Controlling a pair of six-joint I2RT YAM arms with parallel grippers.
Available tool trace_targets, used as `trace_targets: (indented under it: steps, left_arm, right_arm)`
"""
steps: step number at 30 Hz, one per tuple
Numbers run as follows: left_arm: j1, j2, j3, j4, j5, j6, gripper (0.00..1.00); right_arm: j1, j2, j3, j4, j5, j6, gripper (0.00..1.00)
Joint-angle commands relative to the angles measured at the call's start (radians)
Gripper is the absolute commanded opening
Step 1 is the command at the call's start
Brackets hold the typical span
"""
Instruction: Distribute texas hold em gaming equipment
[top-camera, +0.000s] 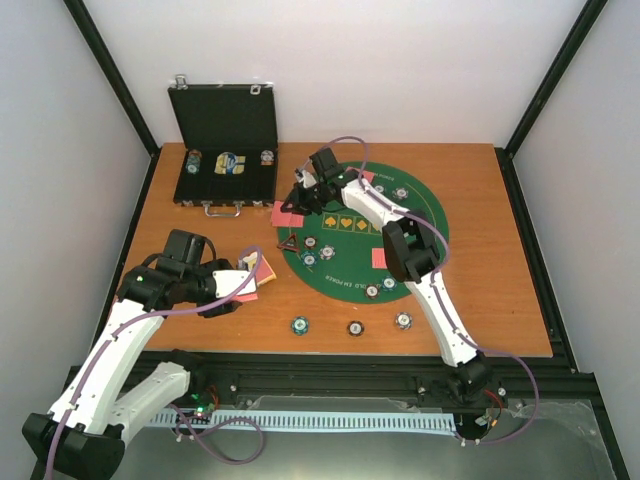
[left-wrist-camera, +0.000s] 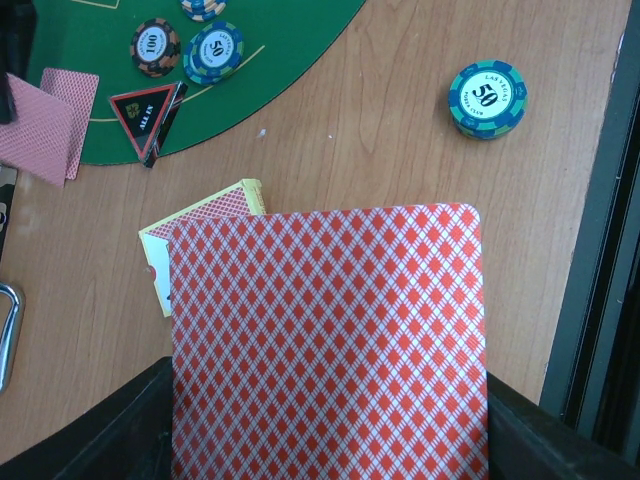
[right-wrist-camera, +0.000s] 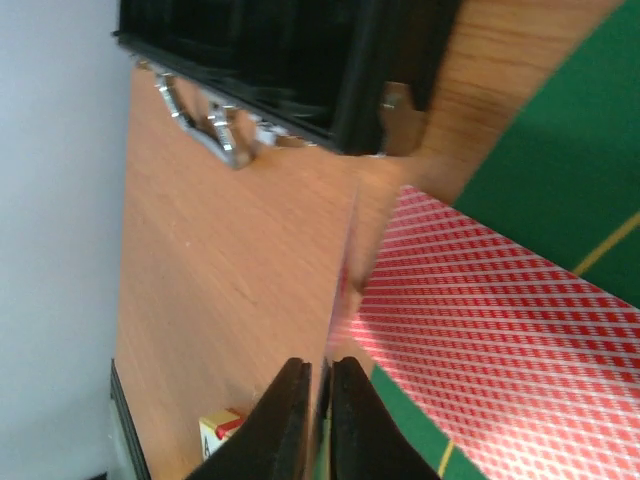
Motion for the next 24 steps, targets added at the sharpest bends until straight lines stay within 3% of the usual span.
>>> trace_targets:
  steps: [1, 6, 20, 24]
  left_arm:
    - [-0.007, -0.009, 0.033, -0.005, 0.025, 0.019, 0.38]
    - [-0.007, -0.011, 0.026, -0.002, 0.029, 0.017, 0.38]
    - [-0.007, -0.017, 0.003, 0.01, 0.025, 0.009, 0.38]
    - [-0.007, -0.014, -0.004, 0.021, 0.021, 0.007, 0.38]
  right_arm:
    - [-0.01, 0.053, 0.076, -0.067, -0.013, 0.005, 0.14]
    - [-0.013, 0.034, 0.076, -0.105, 0.068, -0.033, 0.36]
    - [-0.067, -0.195, -0.079, -0.224, 0.189, -0.139, 0.48]
    - [-0.06, -0.355, -0.281, -0.124, 0.14, -0.122, 0.56]
